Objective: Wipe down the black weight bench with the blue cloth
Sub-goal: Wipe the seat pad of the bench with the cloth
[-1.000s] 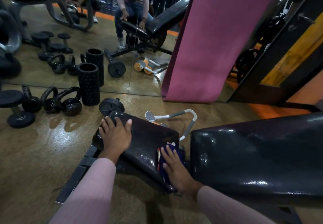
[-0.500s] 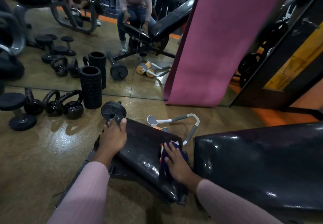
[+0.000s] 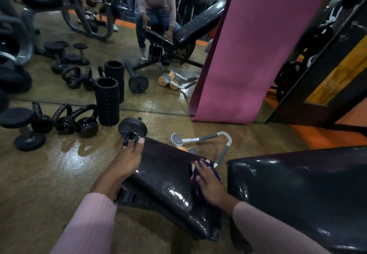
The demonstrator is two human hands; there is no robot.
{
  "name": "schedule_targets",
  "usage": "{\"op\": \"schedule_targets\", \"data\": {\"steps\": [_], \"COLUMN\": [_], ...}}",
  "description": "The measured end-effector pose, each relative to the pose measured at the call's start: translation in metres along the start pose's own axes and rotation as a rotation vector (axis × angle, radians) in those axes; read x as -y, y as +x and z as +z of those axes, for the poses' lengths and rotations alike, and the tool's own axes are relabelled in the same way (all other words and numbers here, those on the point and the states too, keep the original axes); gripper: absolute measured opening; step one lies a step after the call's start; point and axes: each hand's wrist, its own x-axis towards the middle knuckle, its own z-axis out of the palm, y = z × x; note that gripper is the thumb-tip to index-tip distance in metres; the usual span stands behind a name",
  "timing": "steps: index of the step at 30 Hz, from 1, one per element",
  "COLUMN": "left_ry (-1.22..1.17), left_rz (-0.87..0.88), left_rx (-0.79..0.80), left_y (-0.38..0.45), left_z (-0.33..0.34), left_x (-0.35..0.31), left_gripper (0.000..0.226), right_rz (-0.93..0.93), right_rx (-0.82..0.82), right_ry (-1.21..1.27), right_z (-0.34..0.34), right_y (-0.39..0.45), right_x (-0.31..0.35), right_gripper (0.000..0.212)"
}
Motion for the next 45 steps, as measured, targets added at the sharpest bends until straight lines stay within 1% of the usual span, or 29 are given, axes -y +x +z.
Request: {"op": "schedule_targets", "data": {"steps": [1, 2, 3, 4, 7, 9, 10, 11, 12, 13, 15, 17, 18, 19, 20, 23, 25, 27, 28, 29, 31, 33, 34, 35, 37, 40, 43, 44, 45], "left_ry": [-0.001, 0.002, 0.014, 0.030, 0.111, 0.164, 0.173, 0.174, 0.173, 0.173, 0.170, 0.170, 0.167, 0.155, 0.132, 0.020, -0.093, -0.207, -0.243, -0.262, -0.276, -0.270, -0.264, -0.251, -0.200, -0.151, -0.151, -0.148, -0.148], "left_rz": [0.000, 0.002, 0.001, -0.003, -0.020, -0.041, -0.053, -0.059, -0.058, -0.048, -0.030, -0.022, -0.013, -0.006, -0.001, 0.012, 0.012, -0.009, -0.017, -0.013, 0.003, 0.010, 0.004, -0.001, 0.009, 0.005, 0.030, 0.029, 0.040], "left_rx": [0.008, 0.013, 0.012, 0.005, -0.004, -0.014, -0.018, -0.015, -0.015, -0.016, -0.012, -0.008, -0.005, 0.002, 0.007, 0.014, 0.030, 0.042, 0.048, 0.050, 0.053, 0.047, 0.044, 0.045, 0.045, 0.024, 0.011, 0.014, 0.018], "left_y": [0.000, 0.000, 0.000, -0.001, -0.002, -0.001, -0.001, -0.002, -0.003, -0.005, -0.008, -0.009, -0.009, -0.009, -0.008, 0.000, 0.006, 0.006, 0.006, 0.005, 0.004, 0.001, 0.001, 0.000, 0.002, 0.004, 0.002, 0.001, 0.001], "left_z": [-0.002, -0.001, 0.000, 0.002, 0.008, 0.011, 0.011, 0.011, 0.010, 0.010, 0.011, 0.011, 0.011, 0.010, 0.009, 0.001, -0.006, -0.012, -0.013, -0.014, -0.013, -0.011, -0.010, -0.009, -0.007, -0.005, -0.006, -0.006, -0.006], "left_x": [0.001, 0.000, -0.003, -0.007, -0.021, -0.025, -0.026, -0.026, -0.027, -0.027, -0.026, -0.024, -0.024, -0.024, -0.022, -0.015, -0.009, -0.006, -0.005, -0.005, -0.005, -0.008, -0.008, -0.009, -0.009, -0.011, -0.010, -0.009, -0.007], "left_gripper": [0.088, 0.089, 0.085, 0.080, 0.073, 0.073, 0.072, 0.072, 0.071, 0.071, 0.070, 0.069, 0.069, 0.068, 0.068, 0.068, 0.068, 0.066, 0.066, 0.065, 0.065, 0.064, 0.064, 0.065, 0.068, 0.070, 0.070, 0.070, 0.069], "right_rz": [0.105, 0.166, 0.175, 0.131, -0.135, -0.316, -0.384, -0.409, -0.382, -0.316, -0.082, 0.126, 0.173, 0.178, 0.137, -0.096, -0.231, -0.298, -0.288, -0.236, -0.060, 0.072, 0.082, 0.047, -0.085, -0.304, -0.522, -0.536, -0.485], "right_rx": [-0.014, -0.011, -0.002, 0.005, 0.044, 0.061, 0.067, 0.081, 0.091, 0.085, 0.063, 0.087, 0.103, 0.116, 0.112, 0.107, 0.091, 0.077, 0.063, 0.038, -0.028, -0.003, 0.022, 0.032, 0.047, 0.043, 0.081, 0.091, 0.086], "right_ry": [0.006, -0.007, -0.036, -0.067, -0.107, -0.109, -0.113, -0.106, -0.096, -0.086, -0.064, -0.046, -0.044, -0.048, -0.050, -0.076, -0.093, -0.080, -0.060, -0.053, -0.045, -0.144, -0.154, -0.148, -0.114, -0.162, -0.189, -0.177, -0.160], "right_z": [-0.005, -0.012, -0.017, -0.018, -0.006, -0.002, -0.003, -0.005, -0.007, -0.010, -0.015, -0.023, -0.028, -0.032, -0.033, -0.022, -0.015, -0.013, -0.013, -0.011, -0.010, -0.017, -0.022, -0.024, -0.016, 0.010, 0.008, 0.003, -0.001], "right_y": [0.015, 0.029, 0.041, 0.050, 0.051, 0.032, 0.021, 0.010, 0.003, 0.000, 0.013, 0.035, 0.046, 0.055, 0.062, 0.062, 0.045, 0.021, 0.011, 0.005, 0.011, 0.032, 0.044, 0.054, 0.071, 0.056, 0.014, 0.006, 0.004], "right_x": [0.003, 0.011, 0.023, 0.034, 0.058, 0.049, 0.038, 0.024, 0.008, -0.006, -0.023, -0.014, -0.002, 0.010, 0.024, 0.056, 0.049, 0.024, 0.011, 0.000, -0.007, 0.011, 0.026, 0.042, 0.068, 0.096, 0.080, 0.065, 0.052], "right_gripper": [0.052, 0.052, 0.051, 0.051, 0.052, 0.052, 0.053, 0.052, 0.051, 0.051, 0.053, 0.054, 0.053, 0.053, 0.052, 0.053, 0.053, 0.050, 0.050, 0.053, 0.056, 0.050, 0.048, 0.047, 0.048, 0.056, 0.053, 0.051, 0.051]}}
